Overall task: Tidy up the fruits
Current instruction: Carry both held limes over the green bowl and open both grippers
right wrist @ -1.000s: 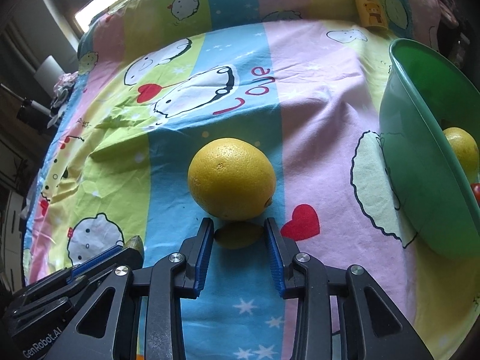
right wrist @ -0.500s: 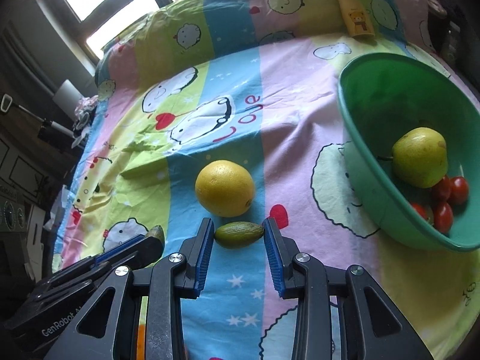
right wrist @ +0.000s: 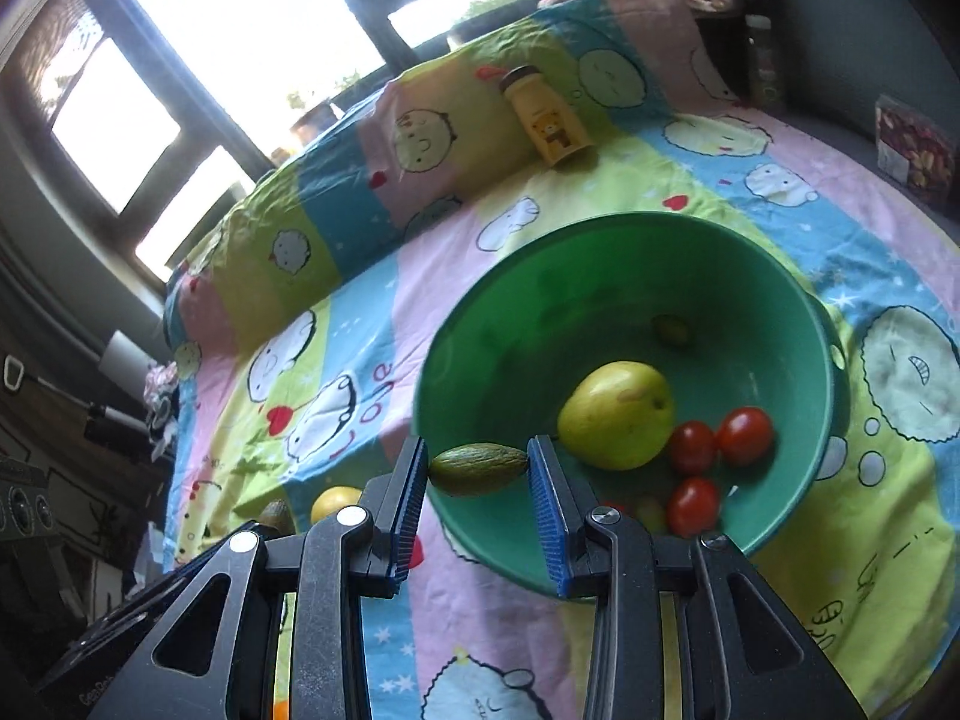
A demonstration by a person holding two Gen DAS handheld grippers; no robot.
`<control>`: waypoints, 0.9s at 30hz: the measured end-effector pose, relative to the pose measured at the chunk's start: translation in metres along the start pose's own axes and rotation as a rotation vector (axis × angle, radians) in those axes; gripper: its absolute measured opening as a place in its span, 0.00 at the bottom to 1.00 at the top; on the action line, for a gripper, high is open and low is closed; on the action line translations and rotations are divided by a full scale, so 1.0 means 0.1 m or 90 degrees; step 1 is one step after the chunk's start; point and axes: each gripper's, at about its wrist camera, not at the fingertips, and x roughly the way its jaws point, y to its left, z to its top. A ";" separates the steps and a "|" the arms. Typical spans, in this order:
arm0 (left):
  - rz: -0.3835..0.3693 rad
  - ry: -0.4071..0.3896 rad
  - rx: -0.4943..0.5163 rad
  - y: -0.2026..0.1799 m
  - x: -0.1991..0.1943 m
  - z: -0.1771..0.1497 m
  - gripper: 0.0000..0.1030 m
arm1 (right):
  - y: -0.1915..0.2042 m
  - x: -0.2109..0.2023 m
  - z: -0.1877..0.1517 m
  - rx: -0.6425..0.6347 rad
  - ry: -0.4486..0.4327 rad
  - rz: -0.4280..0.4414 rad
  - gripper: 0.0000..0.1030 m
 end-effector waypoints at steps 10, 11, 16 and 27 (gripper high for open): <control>-0.063 0.051 0.013 -0.28 0.48 0.11 0.17 | -0.44 -0.09 0.11 0.073 -0.017 -0.033 0.35; -0.062 0.056 0.016 -0.31 0.52 0.11 0.17 | -0.45 -0.08 0.12 0.074 -0.014 -0.038 0.35; -0.065 0.073 0.014 -0.33 0.65 0.08 0.17 | -0.49 -0.06 0.11 0.080 -0.005 -0.040 0.35; -0.076 0.058 -0.006 -0.24 0.61 0.07 0.27 | -0.54 -0.02 0.09 0.100 0.015 -0.017 0.35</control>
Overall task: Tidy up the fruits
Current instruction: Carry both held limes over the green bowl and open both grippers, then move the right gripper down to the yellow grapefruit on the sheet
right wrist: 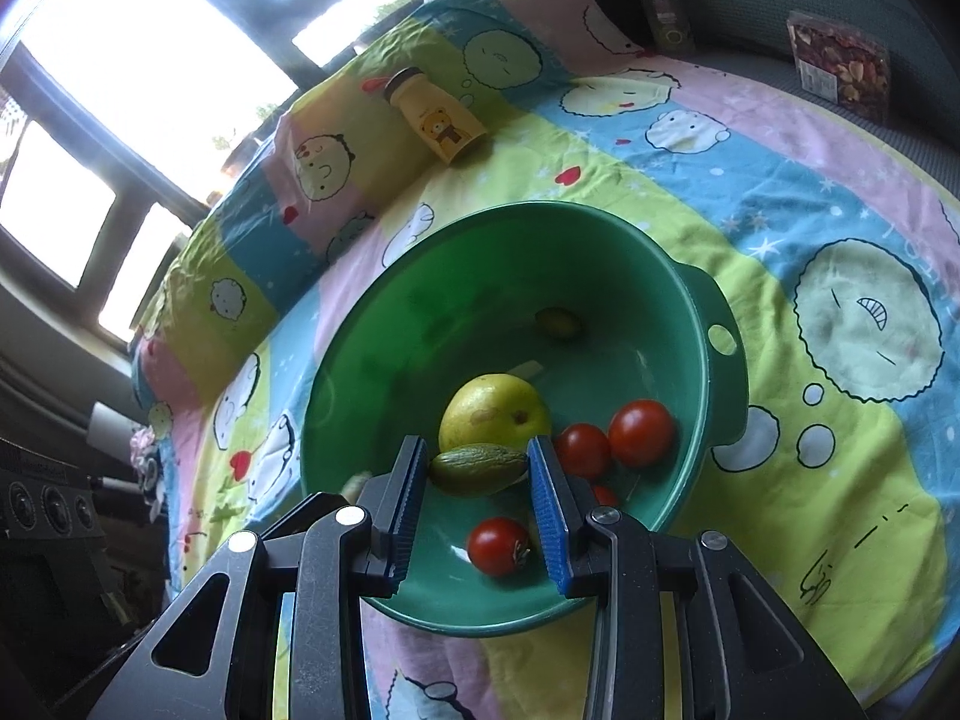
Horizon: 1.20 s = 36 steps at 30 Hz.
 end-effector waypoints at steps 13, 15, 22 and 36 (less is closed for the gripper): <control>0.077 -0.080 -0.056 0.61 -0.69 -0.09 0.63 | 0.20 0.01 -0.02 -0.025 -0.006 0.045 0.42; 0.100 -0.088 -0.078 0.79 -0.81 -0.14 0.66 | 0.28 0.05 -0.05 -0.035 0.003 0.060 0.42; 0.177 -0.106 -0.150 1.36 -0.99 -0.42 0.72 | 0.72 0.19 -0.19 -0.094 0.005 0.091 0.54; 0.130 -0.036 -0.175 1.52 -0.65 -0.49 0.72 | 1.44 0.98 -0.58 -0.198 0.161 0.163 0.57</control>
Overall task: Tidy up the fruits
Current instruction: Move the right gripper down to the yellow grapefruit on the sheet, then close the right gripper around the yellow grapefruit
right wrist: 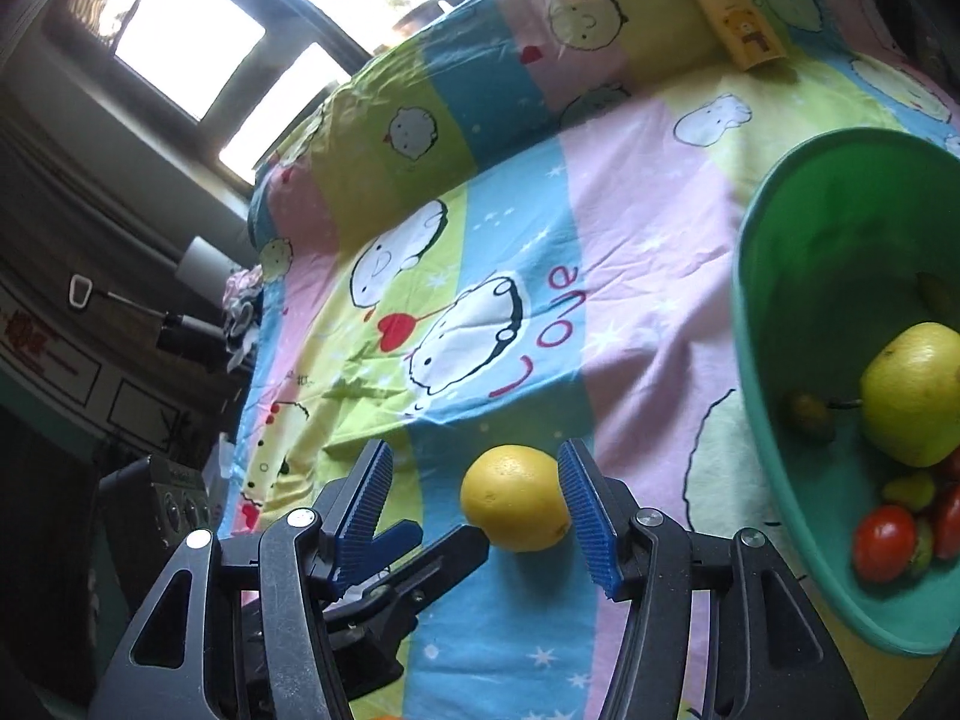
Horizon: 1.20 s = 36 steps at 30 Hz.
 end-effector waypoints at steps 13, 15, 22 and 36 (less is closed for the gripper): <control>-0.014 0.049 -0.009 -0.03 0.23 0.02 0.72 | -0.13 0.27 0.02 0.018 0.037 -0.028 0.57; -0.013 0.053 -0.010 -0.04 0.25 0.02 0.72 | -0.14 0.29 0.03 0.019 0.038 -0.029 0.57; 0.001 0.053 0.005 -0.08 0.28 0.03 0.71 | -0.19 0.33 0.04 0.032 0.048 -0.024 0.57; 0.018 0.066 0.034 -0.15 0.34 0.04 0.64 | -0.30 0.47 0.01 0.075 0.094 -0.002 0.57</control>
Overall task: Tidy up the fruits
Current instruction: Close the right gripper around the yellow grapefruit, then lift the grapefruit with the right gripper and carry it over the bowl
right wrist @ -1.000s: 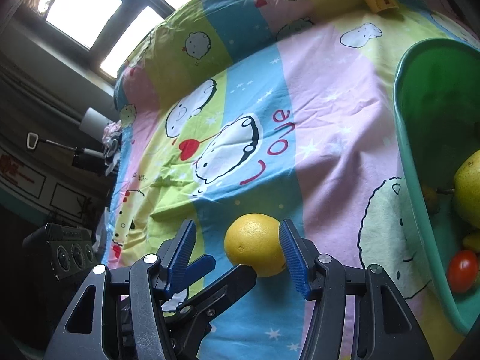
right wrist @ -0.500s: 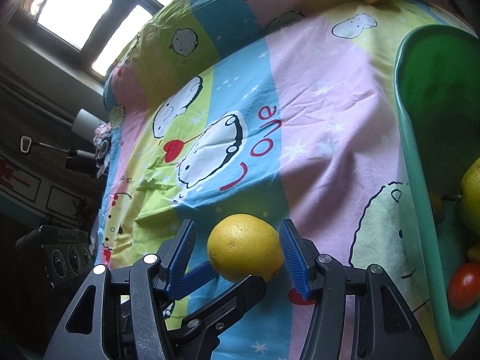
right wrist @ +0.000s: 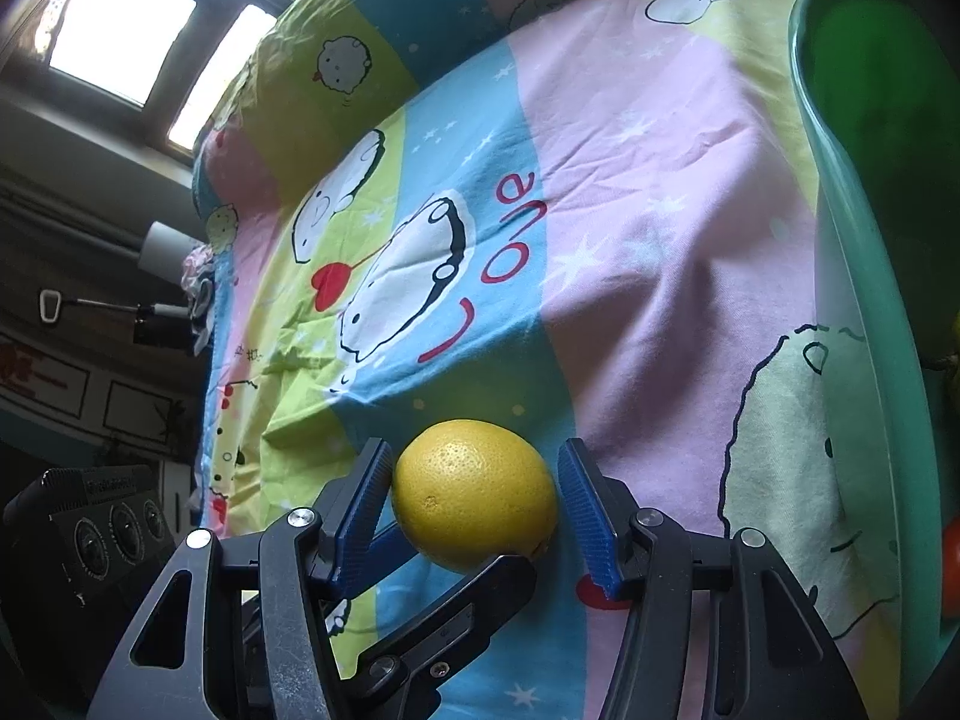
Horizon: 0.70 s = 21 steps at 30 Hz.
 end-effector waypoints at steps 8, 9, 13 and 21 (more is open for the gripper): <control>-0.035 0.010 0.006 -0.03 0.04 0.00 0.52 | -0.01 0.05 -0.01 0.002 0.015 0.019 0.56; -0.036 0.010 0.005 -0.02 0.04 -0.01 0.52 | -0.01 0.05 0.00 0.003 0.015 0.020 0.56; -0.037 0.011 0.006 -0.03 0.03 -0.01 0.52 | -0.01 0.05 0.00 0.004 0.015 0.019 0.56; -0.034 -0.007 0.016 -0.08 -0.07 -0.03 0.51 | 0.03 -0.03 -0.02 -0.003 0.003 0.024 0.56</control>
